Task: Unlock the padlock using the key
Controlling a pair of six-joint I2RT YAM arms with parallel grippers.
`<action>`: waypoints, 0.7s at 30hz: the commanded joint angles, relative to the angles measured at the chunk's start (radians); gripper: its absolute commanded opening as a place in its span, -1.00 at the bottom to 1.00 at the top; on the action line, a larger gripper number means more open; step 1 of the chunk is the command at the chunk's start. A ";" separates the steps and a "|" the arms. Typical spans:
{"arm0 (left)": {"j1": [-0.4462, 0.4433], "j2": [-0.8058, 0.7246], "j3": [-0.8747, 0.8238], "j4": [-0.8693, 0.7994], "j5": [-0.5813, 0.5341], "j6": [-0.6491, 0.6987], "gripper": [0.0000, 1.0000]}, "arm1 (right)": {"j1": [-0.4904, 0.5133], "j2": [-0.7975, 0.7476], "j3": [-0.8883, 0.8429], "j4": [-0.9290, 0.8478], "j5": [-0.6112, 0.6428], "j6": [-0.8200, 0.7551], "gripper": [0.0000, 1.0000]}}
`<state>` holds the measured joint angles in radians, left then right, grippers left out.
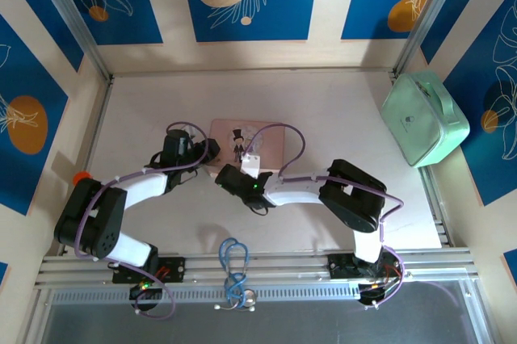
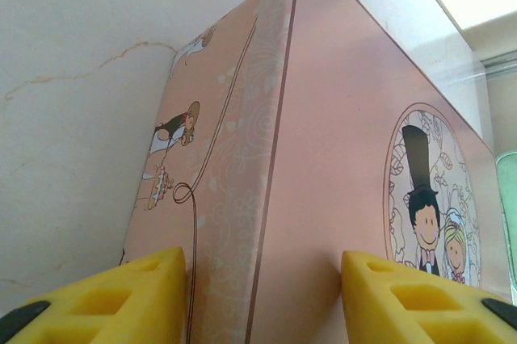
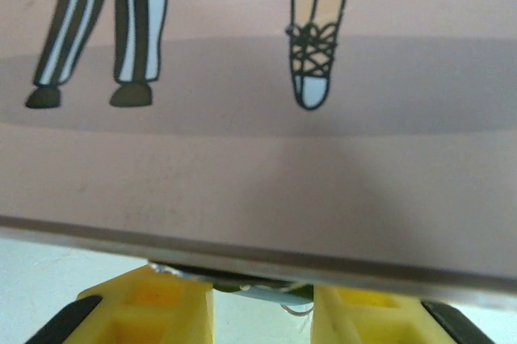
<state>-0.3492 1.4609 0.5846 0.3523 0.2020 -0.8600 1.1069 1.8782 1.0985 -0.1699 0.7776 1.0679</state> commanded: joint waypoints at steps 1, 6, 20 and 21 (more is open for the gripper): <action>-0.025 -0.011 -0.037 -0.074 0.093 -0.025 0.02 | 0.005 -0.011 0.057 0.094 0.024 -0.005 -0.26; -0.025 -0.017 -0.040 -0.070 0.093 -0.030 0.02 | 0.000 -0.046 -0.010 0.094 0.007 0.139 0.07; -0.033 -0.013 -0.043 -0.058 0.093 -0.040 0.02 | -0.028 -0.046 -0.055 0.065 -0.027 0.324 -0.52; -0.033 -0.011 -0.043 -0.058 0.093 -0.040 0.01 | -0.026 -0.049 -0.052 0.052 -0.023 0.324 -0.57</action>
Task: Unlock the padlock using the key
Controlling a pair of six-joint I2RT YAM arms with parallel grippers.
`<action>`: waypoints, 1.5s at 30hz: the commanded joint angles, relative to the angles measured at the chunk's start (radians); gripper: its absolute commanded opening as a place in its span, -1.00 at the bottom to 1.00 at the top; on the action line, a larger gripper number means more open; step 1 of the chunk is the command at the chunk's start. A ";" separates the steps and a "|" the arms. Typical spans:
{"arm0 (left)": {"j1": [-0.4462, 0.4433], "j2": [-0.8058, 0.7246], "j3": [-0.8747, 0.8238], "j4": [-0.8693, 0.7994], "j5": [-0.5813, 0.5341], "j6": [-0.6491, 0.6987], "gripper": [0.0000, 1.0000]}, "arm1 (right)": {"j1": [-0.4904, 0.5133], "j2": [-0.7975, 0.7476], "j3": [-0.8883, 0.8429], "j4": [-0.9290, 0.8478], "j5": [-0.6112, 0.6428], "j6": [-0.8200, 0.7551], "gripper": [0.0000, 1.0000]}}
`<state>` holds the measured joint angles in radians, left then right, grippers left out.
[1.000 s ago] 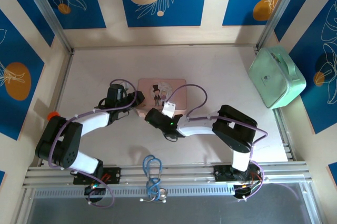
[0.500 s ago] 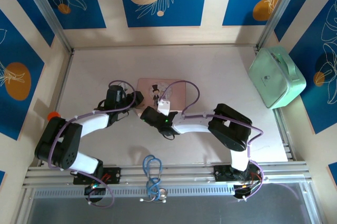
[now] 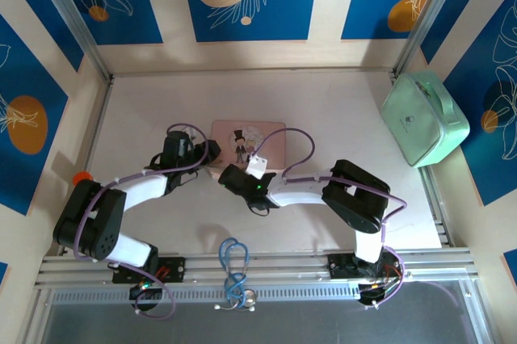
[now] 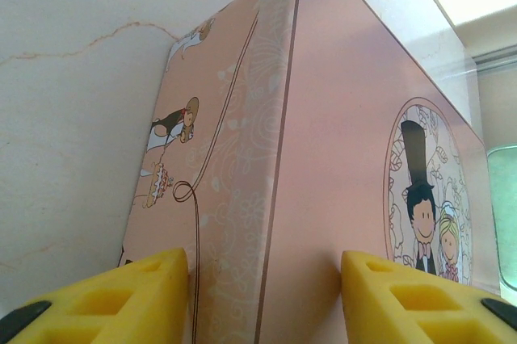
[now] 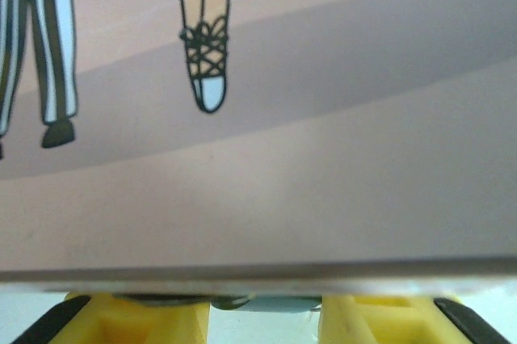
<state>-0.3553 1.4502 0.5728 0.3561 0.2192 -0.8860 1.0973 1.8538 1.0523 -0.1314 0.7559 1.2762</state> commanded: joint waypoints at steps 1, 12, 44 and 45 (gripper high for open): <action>-0.027 -0.001 -0.030 -0.060 0.075 -0.014 0.02 | -0.016 -0.028 -0.002 -0.001 0.002 0.111 -0.63; -0.027 -0.015 -0.002 -0.104 0.074 0.001 0.01 | 0.060 0.160 0.447 -0.774 0.085 -0.045 -1.00; -0.027 -0.001 0.010 -0.083 0.095 -0.007 0.01 | 0.082 0.046 0.143 -0.363 0.126 0.323 0.30; -0.028 0.001 0.009 -0.081 0.097 -0.007 0.01 | 0.078 0.053 0.144 -0.364 0.125 0.327 0.27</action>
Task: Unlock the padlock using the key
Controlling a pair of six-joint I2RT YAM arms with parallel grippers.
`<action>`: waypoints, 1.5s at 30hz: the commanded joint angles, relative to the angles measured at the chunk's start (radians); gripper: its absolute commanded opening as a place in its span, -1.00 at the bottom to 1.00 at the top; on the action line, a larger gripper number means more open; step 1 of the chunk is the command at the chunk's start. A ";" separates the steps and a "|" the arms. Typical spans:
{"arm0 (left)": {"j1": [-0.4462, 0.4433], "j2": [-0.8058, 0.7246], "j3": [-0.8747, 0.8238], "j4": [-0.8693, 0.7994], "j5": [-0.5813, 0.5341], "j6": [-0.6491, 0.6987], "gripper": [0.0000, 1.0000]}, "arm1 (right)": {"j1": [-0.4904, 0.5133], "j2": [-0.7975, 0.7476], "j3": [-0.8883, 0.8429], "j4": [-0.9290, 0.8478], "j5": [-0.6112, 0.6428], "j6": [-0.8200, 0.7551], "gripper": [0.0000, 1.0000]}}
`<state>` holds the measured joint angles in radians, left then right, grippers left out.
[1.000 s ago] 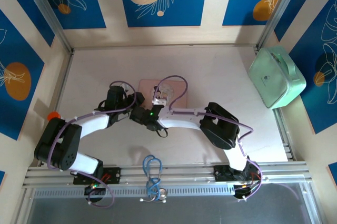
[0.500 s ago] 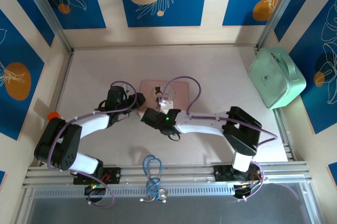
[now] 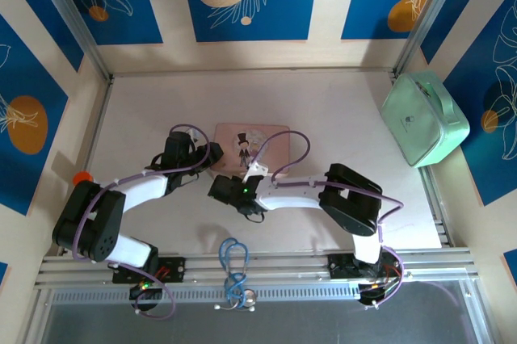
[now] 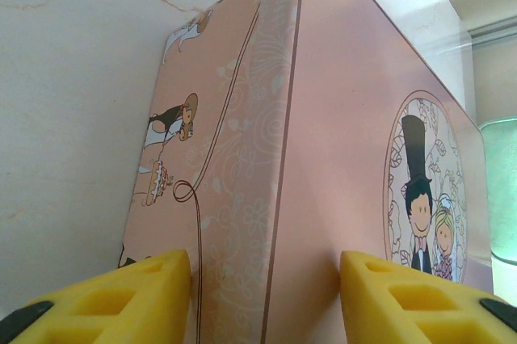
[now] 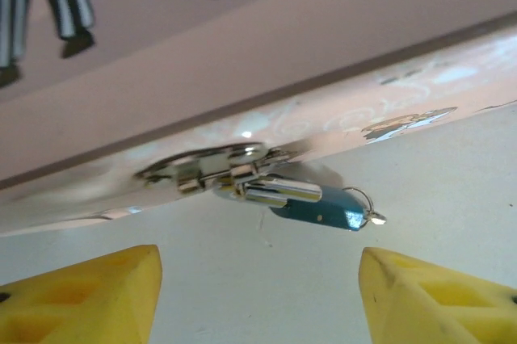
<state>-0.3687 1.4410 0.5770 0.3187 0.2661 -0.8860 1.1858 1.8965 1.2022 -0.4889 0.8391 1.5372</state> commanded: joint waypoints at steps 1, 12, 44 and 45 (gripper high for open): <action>-0.015 0.013 0.004 -0.040 0.051 -0.008 0.01 | -0.017 0.019 -0.001 -0.019 0.042 0.079 0.27; -0.015 0.018 -0.020 -0.014 0.053 -0.014 0.00 | -0.070 0.067 -0.010 0.001 0.037 0.057 -0.02; -0.015 -0.004 0.001 -0.071 0.047 0.012 -0.02 | -0.059 -0.012 -0.003 0.269 -0.014 -1.089 -0.57; -0.015 -0.005 0.002 -0.073 0.046 0.012 -0.02 | -0.051 -0.010 0.000 0.257 -0.029 -1.147 -0.58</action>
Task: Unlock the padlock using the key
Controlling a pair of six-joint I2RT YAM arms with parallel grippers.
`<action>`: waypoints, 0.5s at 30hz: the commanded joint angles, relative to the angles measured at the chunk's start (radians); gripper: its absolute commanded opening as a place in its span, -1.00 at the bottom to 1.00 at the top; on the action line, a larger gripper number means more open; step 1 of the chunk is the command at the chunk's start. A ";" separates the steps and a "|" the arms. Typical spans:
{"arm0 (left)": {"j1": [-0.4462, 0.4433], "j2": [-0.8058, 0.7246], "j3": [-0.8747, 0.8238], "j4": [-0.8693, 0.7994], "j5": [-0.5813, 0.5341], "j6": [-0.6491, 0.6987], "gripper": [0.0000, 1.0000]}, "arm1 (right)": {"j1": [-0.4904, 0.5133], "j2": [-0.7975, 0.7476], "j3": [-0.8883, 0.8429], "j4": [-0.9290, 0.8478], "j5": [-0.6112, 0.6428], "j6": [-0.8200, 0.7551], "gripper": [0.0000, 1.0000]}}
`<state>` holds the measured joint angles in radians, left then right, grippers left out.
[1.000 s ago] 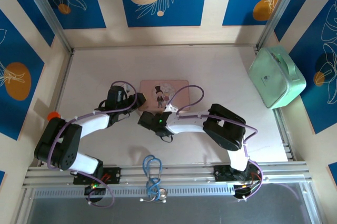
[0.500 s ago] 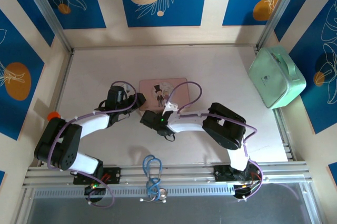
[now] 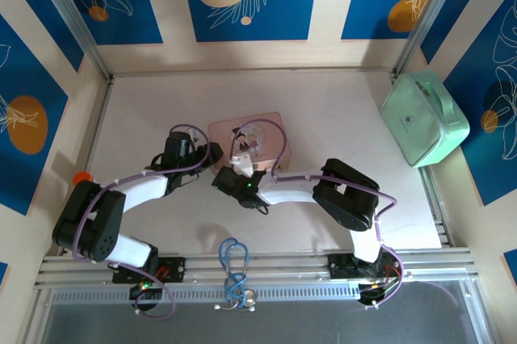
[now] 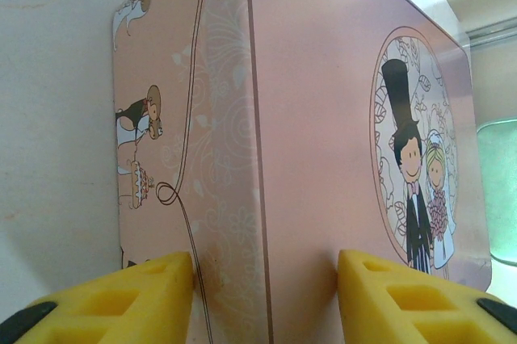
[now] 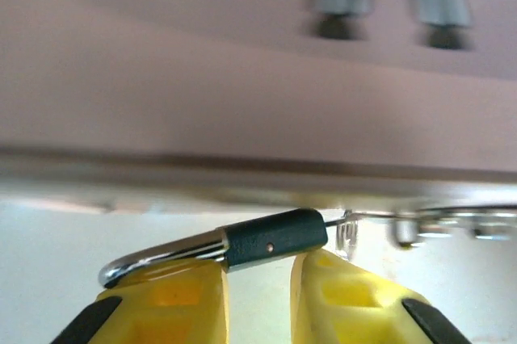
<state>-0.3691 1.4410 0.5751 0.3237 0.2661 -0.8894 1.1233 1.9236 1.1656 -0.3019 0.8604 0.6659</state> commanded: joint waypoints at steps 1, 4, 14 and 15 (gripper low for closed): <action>-0.014 -0.006 0.006 -0.078 0.047 0.015 -0.02 | 0.019 -0.042 0.033 0.067 -0.072 -0.333 -0.58; -0.014 -0.011 0.006 -0.081 0.044 0.014 -0.02 | 0.027 -0.086 0.000 0.057 -0.128 -0.420 -0.59; -0.013 -0.088 0.038 -0.183 0.009 0.044 -0.01 | 0.066 -0.341 -0.002 -0.253 -0.211 -0.133 -0.28; -0.013 -0.107 0.046 -0.208 -0.003 0.051 0.01 | 0.077 -0.371 -0.005 -0.281 -0.195 -0.088 -0.24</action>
<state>-0.3717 1.3849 0.5861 0.2119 0.2722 -0.8742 1.1706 1.6169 1.1454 -0.4385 0.6724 0.4423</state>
